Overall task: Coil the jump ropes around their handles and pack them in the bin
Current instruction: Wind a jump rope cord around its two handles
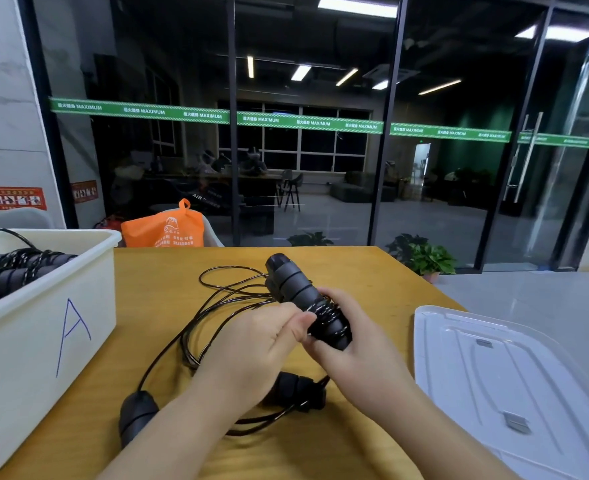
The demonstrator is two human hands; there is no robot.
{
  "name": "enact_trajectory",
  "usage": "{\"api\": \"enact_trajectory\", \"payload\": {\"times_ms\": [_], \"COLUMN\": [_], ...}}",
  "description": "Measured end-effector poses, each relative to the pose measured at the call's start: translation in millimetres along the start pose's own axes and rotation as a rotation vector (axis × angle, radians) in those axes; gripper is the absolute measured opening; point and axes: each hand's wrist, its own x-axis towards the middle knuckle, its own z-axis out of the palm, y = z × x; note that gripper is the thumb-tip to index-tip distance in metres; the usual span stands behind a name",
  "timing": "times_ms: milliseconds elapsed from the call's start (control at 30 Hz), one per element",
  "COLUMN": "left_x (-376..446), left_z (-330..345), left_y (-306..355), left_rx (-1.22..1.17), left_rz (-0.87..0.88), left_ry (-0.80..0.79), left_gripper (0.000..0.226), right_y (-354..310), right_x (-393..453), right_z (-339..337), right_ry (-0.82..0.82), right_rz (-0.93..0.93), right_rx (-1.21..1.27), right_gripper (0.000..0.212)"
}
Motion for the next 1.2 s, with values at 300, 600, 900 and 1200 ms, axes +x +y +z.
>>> {"api": "enact_trajectory", "payload": {"times_ms": [300, 600, 900, 1200], "left_x": [2.7, 4.3, 7.3, 3.1], "left_z": [-4.3, -6.7, -8.3, -7.8], "left_y": [5.6, 5.0, 0.8, -3.2], "left_rx": [-0.041, -0.241, -0.557, -0.733], "left_rz": [-0.304, -0.423, -0.288, -0.5], "left_ry": [-0.003, 0.073, 0.157, -0.059], "left_gripper": [0.045, 0.055, 0.072, 0.113], "right_y": [-7.5, -10.9, -9.7, 3.1], "right_x": [1.0, -0.3, -1.5, -2.1], "right_z": [-3.1, -1.5, -8.2, -1.3], "right_ry": [-0.157, -0.281, -0.507, -0.775], "right_rz": [0.189, 0.376, 0.505, 0.346], "right_rx": [0.624, 1.054, 1.337, 1.335], "right_gripper": [0.044, 0.039, 0.045, 0.052]}}
